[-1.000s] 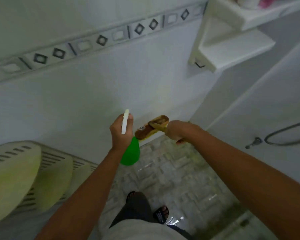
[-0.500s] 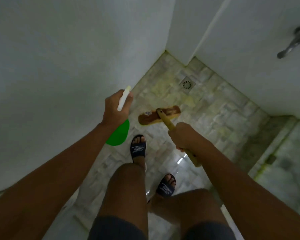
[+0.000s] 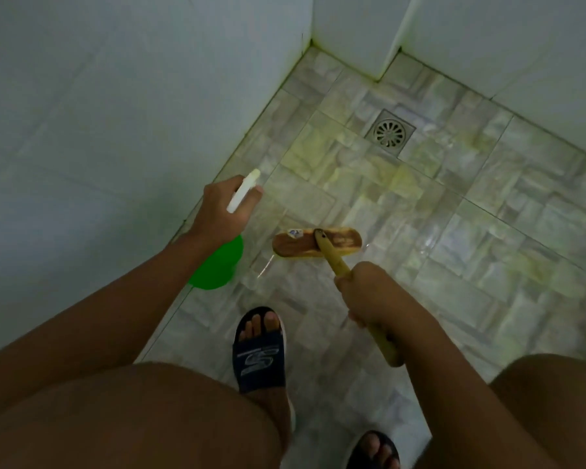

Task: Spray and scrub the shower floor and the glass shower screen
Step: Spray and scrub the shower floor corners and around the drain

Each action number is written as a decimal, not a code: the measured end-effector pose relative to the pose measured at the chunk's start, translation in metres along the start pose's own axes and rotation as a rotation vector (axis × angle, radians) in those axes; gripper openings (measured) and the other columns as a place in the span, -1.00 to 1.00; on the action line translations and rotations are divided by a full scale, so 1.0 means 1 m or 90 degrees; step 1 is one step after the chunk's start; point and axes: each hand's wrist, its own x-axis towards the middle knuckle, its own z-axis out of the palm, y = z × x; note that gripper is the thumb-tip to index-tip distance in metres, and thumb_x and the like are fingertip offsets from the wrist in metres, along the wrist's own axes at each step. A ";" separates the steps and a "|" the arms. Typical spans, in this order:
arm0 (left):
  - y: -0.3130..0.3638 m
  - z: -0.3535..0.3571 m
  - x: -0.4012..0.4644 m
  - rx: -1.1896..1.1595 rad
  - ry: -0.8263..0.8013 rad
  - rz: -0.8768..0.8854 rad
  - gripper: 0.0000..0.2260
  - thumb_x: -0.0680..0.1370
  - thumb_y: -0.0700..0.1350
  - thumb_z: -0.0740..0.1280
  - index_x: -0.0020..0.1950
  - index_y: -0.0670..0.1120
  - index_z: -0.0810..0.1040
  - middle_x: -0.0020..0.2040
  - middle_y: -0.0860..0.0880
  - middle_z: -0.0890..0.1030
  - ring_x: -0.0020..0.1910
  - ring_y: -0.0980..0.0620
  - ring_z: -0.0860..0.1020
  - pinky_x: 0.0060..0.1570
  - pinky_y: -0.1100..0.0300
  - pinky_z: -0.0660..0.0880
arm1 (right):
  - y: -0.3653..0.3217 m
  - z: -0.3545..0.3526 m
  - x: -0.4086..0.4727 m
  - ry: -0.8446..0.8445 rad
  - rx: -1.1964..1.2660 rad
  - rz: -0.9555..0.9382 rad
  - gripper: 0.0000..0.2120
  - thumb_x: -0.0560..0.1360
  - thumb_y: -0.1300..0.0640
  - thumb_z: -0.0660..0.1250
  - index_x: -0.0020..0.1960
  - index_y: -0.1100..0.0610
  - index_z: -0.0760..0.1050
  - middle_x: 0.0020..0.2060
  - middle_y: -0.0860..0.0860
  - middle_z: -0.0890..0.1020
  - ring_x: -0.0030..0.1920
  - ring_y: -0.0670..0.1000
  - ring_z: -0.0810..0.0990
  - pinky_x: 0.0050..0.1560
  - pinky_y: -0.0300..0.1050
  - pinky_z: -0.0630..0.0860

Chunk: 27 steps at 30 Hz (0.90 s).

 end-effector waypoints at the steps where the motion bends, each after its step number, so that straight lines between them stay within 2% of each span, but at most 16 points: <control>1: -0.009 0.005 0.005 0.001 0.001 -0.001 -0.61 0.62 -0.01 0.37 -0.28 -0.27 0.52 -0.45 -0.10 0.48 -0.48 -0.01 0.43 -0.43 0.12 0.34 | -0.004 -0.003 0.012 0.008 -0.016 -0.012 -0.72 0.65 0.04 0.19 -0.17 0.16 0.37 -0.22 0.15 0.58 -0.34 0.08 0.59 -0.42 -0.13 0.55; 3: -0.025 0.015 0.013 0.001 0.020 -0.001 -0.51 0.60 0.07 0.36 -0.29 -0.34 0.54 -0.42 -0.28 0.55 -0.46 -0.22 0.51 -0.42 0.00 0.45 | -0.010 -0.005 0.033 0.033 -0.041 -0.039 -0.74 0.65 0.08 0.20 -0.18 0.17 0.34 -0.16 0.19 0.57 -0.27 0.15 0.64 -0.30 0.00 0.62; 5: -0.032 0.020 0.020 0.016 0.035 -0.010 -0.43 0.59 0.15 0.35 -0.33 -0.36 0.54 -0.41 -0.36 0.55 -0.45 -0.31 0.53 -0.40 -0.09 0.47 | -0.014 -0.006 0.046 0.060 -0.066 -0.061 -0.77 0.64 0.11 0.21 -0.16 0.20 0.36 -0.11 0.21 0.58 -0.20 0.20 0.67 -0.22 0.09 0.67; 7: -0.032 0.023 0.025 0.021 0.051 -0.036 -0.41 0.56 0.20 0.36 -0.33 -0.34 0.56 -0.41 -0.36 0.57 -0.48 -0.27 0.54 -0.40 -0.11 0.51 | -0.010 -0.005 0.050 0.078 -0.077 -0.081 -0.80 0.64 0.11 0.20 -0.07 0.24 0.41 -0.11 0.21 0.57 -0.21 0.20 0.67 -0.27 0.10 0.67; 10: -0.029 0.022 0.026 0.057 0.057 -0.080 -0.47 0.54 0.23 0.36 -0.29 -0.23 0.63 -0.40 -0.25 0.63 -0.41 -0.24 0.62 -0.32 -0.10 0.60 | -0.003 -0.008 0.050 0.073 -0.103 -0.085 -0.81 0.64 0.16 0.19 0.04 0.29 0.44 -0.14 0.21 0.57 -0.25 0.19 0.65 -0.32 0.05 0.64; 12: -0.026 0.018 0.023 0.118 0.040 -0.091 -0.49 0.54 0.26 0.32 -0.36 -0.15 0.54 -0.42 -0.12 0.59 -0.38 -0.16 0.59 -0.27 0.03 0.51 | 0.000 -0.008 0.049 0.063 -0.116 -0.072 -0.86 0.63 0.19 0.20 -0.03 0.26 0.44 -0.13 0.21 0.58 -0.22 0.20 0.68 -0.24 0.08 0.67; 14: -0.029 0.017 0.022 0.088 0.022 -0.078 -0.52 0.56 0.22 0.34 -0.37 -0.14 0.49 -0.41 -0.08 0.53 -0.39 -0.06 0.51 -0.29 0.10 0.37 | 0.003 -0.005 0.051 0.064 -0.110 -0.065 -0.80 0.63 0.16 0.20 -0.16 0.18 0.37 -0.18 0.17 0.55 -0.30 0.15 0.64 -0.30 0.03 0.65; 16: -0.033 0.015 0.021 -0.010 0.008 -0.075 -0.69 0.60 0.10 0.42 -0.21 -0.09 0.65 -0.27 -0.08 0.59 -0.28 0.02 0.52 -0.22 0.13 0.38 | 0.004 -0.002 0.053 0.063 -0.120 -0.075 -0.75 0.64 0.11 0.20 -0.20 0.14 0.31 -0.21 0.13 0.49 -0.35 0.10 0.57 -0.39 -0.04 0.58; 18: -0.035 0.015 0.020 -0.071 0.008 -0.057 -0.94 0.62 0.02 0.45 -0.02 0.08 0.70 -0.15 -0.05 0.63 -0.18 0.05 0.54 -0.16 0.16 0.41 | 0.004 -0.001 0.055 0.063 -0.132 -0.087 -0.75 0.65 0.09 0.19 -0.19 0.13 0.30 -0.21 0.11 0.47 -0.36 0.09 0.54 -0.43 -0.09 0.54; 19: -0.035 0.016 0.019 -0.087 0.007 -0.039 -0.92 0.61 0.03 0.47 0.01 0.05 0.71 -0.17 -0.04 0.62 -0.19 0.06 0.53 -0.18 0.17 0.41 | 0.004 -0.001 0.056 0.066 -0.135 -0.094 -0.75 0.65 0.10 0.19 -0.20 0.12 0.29 -0.22 0.10 0.46 -0.36 0.09 0.54 -0.45 -0.10 0.53; 21: -0.036 0.022 0.018 -0.094 0.000 -0.026 -0.67 0.58 0.12 0.48 -0.05 -0.16 0.71 -0.26 -0.04 0.56 -0.27 0.08 0.48 -0.25 0.16 0.37 | 0.003 -0.001 0.058 0.077 -0.128 -0.100 -0.75 0.65 0.13 0.18 -0.20 0.14 0.30 -0.23 0.10 0.45 -0.37 0.09 0.55 -0.44 -0.08 0.54; 23: -0.037 0.028 0.018 -0.074 0.008 -0.024 -0.48 0.54 0.21 0.49 -0.18 -0.29 0.64 -0.37 -0.06 0.46 -0.36 0.07 0.42 -0.31 0.14 0.32 | 0.004 0.001 0.057 0.068 -0.132 -0.105 -0.84 0.65 0.15 0.17 -0.07 0.20 0.36 -0.23 0.10 0.44 -0.36 0.10 0.55 -0.39 -0.03 0.58; 25: -0.042 0.032 0.020 -0.048 0.022 -0.042 -0.40 0.50 0.25 0.51 -0.31 -0.31 0.59 -0.44 -0.08 0.43 -0.42 0.06 0.42 -0.39 0.05 0.33 | 0.004 0.002 0.053 0.069 -0.136 -0.109 -0.95 0.65 0.16 0.15 0.07 0.14 0.35 -0.24 0.09 0.41 -0.31 0.12 0.56 -0.31 0.02 0.62; 26: -0.044 0.034 0.020 -0.037 0.030 -0.055 -0.39 0.49 0.26 0.52 -0.36 -0.30 0.57 -0.46 -0.08 0.42 -0.45 0.06 0.42 -0.42 0.01 0.36 | 0.004 0.002 0.052 0.065 -0.138 -0.109 -0.83 0.66 0.16 0.15 0.17 0.24 0.38 -0.24 0.09 0.41 -0.28 0.13 0.57 -0.28 0.03 0.63; 27: -0.046 0.035 0.020 -0.025 0.041 -0.062 -0.37 0.48 0.27 0.52 -0.40 -0.29 0.54 -0.48 -0.08 0.40 -0.46 0.06 0.41 -0.43 0.00 0.37 | 0.004 0.002 0.052 0.060 -0.140 -0.114 -0.72 0.66 0.16 0.15 0.36 0.14 0.36 -0.24 0.09 0.41 -0.27 0.14 0.58 -0.27 0.02 0.63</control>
